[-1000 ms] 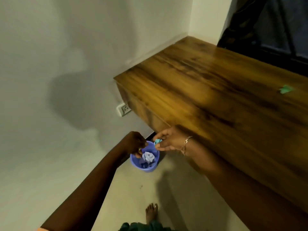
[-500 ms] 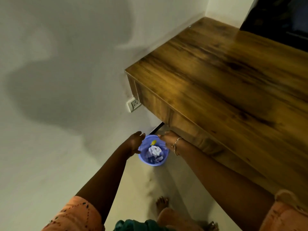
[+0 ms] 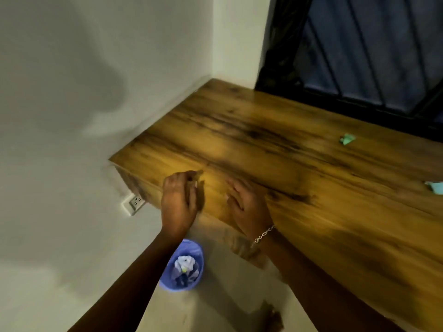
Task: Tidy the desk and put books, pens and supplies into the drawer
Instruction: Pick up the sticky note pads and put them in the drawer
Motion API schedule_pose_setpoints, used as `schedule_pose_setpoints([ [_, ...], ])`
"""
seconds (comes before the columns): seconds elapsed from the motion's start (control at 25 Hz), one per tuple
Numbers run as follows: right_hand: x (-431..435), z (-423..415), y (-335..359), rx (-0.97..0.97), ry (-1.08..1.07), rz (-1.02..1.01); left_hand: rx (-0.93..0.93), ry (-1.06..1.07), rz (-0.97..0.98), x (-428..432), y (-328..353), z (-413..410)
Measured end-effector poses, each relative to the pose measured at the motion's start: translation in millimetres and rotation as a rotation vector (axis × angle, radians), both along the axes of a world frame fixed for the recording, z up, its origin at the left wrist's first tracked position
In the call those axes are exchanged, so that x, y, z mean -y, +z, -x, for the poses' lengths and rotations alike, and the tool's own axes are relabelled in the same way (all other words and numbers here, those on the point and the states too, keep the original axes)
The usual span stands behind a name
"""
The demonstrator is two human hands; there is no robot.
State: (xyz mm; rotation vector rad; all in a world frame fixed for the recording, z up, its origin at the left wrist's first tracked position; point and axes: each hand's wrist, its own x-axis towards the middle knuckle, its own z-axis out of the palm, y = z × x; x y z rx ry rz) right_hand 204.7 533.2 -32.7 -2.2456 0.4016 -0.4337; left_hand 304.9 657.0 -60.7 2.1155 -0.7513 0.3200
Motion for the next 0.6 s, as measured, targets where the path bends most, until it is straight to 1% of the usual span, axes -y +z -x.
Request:
schedule_pose_setpoints([
  [0.12, 67, 21, 2, -0.055, -0.193, 0.063, 0.084, -0.157, -0.1, 66, 11, -1],
  [0.28, 164, 61, 4, -0.125, -0.426, 0.196, 0.085, -0.338, -0.209, 150, 17, -3],
  [0.4, 239, 96, 2, -0.133, -0.617, 0.266, 0.187, -0.471, -0.398, 220, 21, 1],
  [0.44, 260, 108, 3, -0.134, -0.684, 0.269, 0.192, -0.493, -0.442, 245, 23, 6],
  [0.52, 298, 131, 1, -0.175, -0.826, 0.279, 0.121, -0.542, -0.558, 291, 24, 15],
  [0.6, 329, 150, -6, -0.302, -0.903, 0.35, 0.111, -0.601, -0.572, 332, 25, 26],
])
